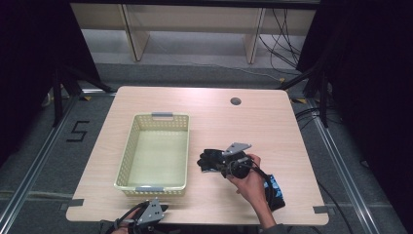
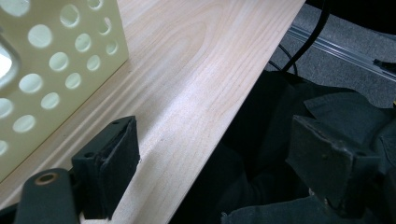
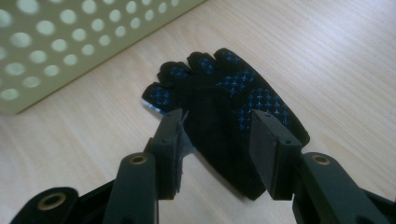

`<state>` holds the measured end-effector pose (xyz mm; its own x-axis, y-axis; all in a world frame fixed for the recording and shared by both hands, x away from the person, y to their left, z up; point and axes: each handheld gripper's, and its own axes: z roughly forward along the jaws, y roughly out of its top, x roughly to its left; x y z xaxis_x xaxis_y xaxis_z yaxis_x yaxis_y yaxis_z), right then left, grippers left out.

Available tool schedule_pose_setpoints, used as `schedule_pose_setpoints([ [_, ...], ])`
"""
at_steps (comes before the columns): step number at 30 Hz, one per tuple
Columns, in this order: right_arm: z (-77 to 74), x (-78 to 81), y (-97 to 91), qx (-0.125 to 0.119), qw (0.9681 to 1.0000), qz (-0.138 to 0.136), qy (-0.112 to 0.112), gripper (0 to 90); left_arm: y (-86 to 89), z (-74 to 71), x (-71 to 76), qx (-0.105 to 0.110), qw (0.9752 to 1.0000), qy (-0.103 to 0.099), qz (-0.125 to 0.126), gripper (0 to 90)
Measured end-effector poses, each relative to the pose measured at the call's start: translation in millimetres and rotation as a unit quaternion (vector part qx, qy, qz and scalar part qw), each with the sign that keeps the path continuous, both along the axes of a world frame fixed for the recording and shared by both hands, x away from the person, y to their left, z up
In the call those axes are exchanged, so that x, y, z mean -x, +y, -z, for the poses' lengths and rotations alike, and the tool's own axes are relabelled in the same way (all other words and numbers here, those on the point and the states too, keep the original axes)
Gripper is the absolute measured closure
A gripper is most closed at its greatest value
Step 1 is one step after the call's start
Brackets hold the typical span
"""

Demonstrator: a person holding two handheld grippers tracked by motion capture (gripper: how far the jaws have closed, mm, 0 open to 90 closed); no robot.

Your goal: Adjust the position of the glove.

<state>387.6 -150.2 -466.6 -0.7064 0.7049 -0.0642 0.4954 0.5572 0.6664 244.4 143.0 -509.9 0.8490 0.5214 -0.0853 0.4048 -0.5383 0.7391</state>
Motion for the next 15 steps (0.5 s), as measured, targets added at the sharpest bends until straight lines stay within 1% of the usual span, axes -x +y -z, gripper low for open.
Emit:
schedule_pose_setpoints([
  [1, 0.6, -3.7, 1.3, 0.005, 0.9999, -0.002, 0.013, 57.2, 0.2, 0.0, -0.7, 0.001, 1.0000, -0.005, 0.004, 16.1],
  [2, 4.2, -7.1, 2.5, 0.002, 1.0000, 0.000, -0.001, 56.9, 0.3, 0.0, -0.8, 0.001, 1.0000, -0.005, 0.004, 16.1],
  [3, 5.2, -9.3, 3.3, 0.004, 0.9999, 0.005, 0.015, 56.7, 0.2, 0.0, -0.5, 0.001, 1.0000, -0.006, 0.002, 16.1],
  [4, 6.6, -12.4, 3.3, 0.008, 0.9997, 0.004, 0.021, 56.6, -0.3, 0.4, 0.6, 0.005, 1.0000, 0.001, -0.006, 16.1],
  [5, 7.8, -14.7, 3.3, 0.009, 0.9995, 0.008, 0.031, 56.7, 0.0, 0.3, 0.3, 0.002, 1.0000, 0.001, -0.005, 16.1],
  [6, 10.4, -17.5, 3.5, 0.004, 0.9995, 0.011, 0.028, 56.6, 0.1, 0.2, 0.2, 0.002, 1.0000, 0.001, -0.005, 16.1],
  [7, 12.3, -20.2, 3.4, 0.003, 0.9996, 0.011, 0.026, 56.6, 0.1, 0.3, 0.2, 0.002, 1.0000, 0.001, -0.005, 16.1],
  [8, 12.1, -21.9, 2.9, 0.007, 0.9992, 0.009, 0.037, 56.6, -0.1, 0.4, 0.5, 0.004, 1.0000, 0.002, -0.005, 16.1],
  [9, 13.6, -24.0, 3.2, 0.005, 0.9992, 0.008, 0.039, 56.6, 0.1, 0.3, 0.4, 0.001, 1.0000, 0.001, -0.004, 16.1],
  [10, 15.7, -25.9, 4.1, 0.002, 0.9991, 0.007, 0.042, 56.7, 1.1, -0.3, -0.3, -0.007, 1.0000, -0.002, 0.001, 16.1],
  [11, 18.7, -27.8, 5.5, -0.002, 0.9992, 0.006, 0.040, 56.6, 1.1, -0.3, -0.3, -0.007, 1.0000, -0.002, 0.001, 16.1],
  [12, 19.4, -29.7, 6.1, 0.007, 0.9985, 0.001, 0.053, 56.6, -0.1, 0.1, 0.6, 0.001, 1.0000, 0.000, -0.004, 16.1],
  [13, 21.8, -31.8, 6.7, 0.012, 0.9985, -0.004, 0.053, 56.7, 0.8, -0.4, 0.1, -0.006, 1.0000, -0.002, 0.000, 16.1],
  [14, 23.2, -32.7, 7.7, 0.015, 0.9981, -0.004, 0.060, 56.7, -0.4, 0.4, 0.8, 0.002, 1.0000, 0.001, -0.004, 16.1],
  [15, 27.2, -34.4, 9.3, 0.018, 0.9984, -0.005, 0.054, 56.8, 0.8, -0.3, 0.1, -0.007, 1.0000, -0.002, 0.002, 16.1],
])
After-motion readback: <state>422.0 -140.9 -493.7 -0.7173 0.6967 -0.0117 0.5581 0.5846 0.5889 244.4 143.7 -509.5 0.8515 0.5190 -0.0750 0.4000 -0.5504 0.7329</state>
